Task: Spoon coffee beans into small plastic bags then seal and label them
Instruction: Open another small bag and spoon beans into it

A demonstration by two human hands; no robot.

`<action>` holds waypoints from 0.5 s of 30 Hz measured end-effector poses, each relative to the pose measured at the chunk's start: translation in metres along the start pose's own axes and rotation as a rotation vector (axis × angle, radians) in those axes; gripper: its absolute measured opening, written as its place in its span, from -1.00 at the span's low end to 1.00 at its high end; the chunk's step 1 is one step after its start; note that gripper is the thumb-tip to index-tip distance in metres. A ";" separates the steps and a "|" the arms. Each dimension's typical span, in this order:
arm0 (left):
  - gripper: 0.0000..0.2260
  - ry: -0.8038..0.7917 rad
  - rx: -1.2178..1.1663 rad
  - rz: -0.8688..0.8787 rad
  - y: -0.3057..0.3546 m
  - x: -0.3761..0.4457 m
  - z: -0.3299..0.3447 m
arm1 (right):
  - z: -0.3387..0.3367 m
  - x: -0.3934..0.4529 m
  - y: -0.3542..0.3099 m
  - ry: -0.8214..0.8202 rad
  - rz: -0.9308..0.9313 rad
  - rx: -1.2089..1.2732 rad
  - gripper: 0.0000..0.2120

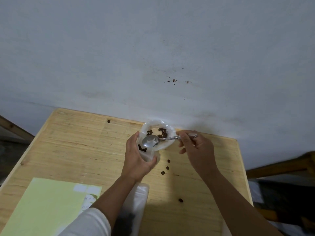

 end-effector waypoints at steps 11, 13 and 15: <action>-0.02 -0.009 0.017 0.013 0.012 0.001 -0.004 | -0.034 -0.021 0.071 -0.146 0.383 -0.057 -0.91; -0.02 -0.007 0.033 0.025 0.014 -0.001 -0.004 | -0.041 -0.024 0.092 0.013 0.484 0.018 -0.91; -0.04 -0.010 0.049 0.034 0.014 -0.003 -0.004 | -0.046 -0.028 0.117 0.184 0.603 0.053 -0.90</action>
Point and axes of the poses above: each hand's wrist, its own x-axis towards the middle knuckle, its own z-axis out of the palm, y = z × x, the point moved 6 cm from there along x, towards the middle knuckle, and after that the axes turned 12 degrees about y, right-handed, at the moved point
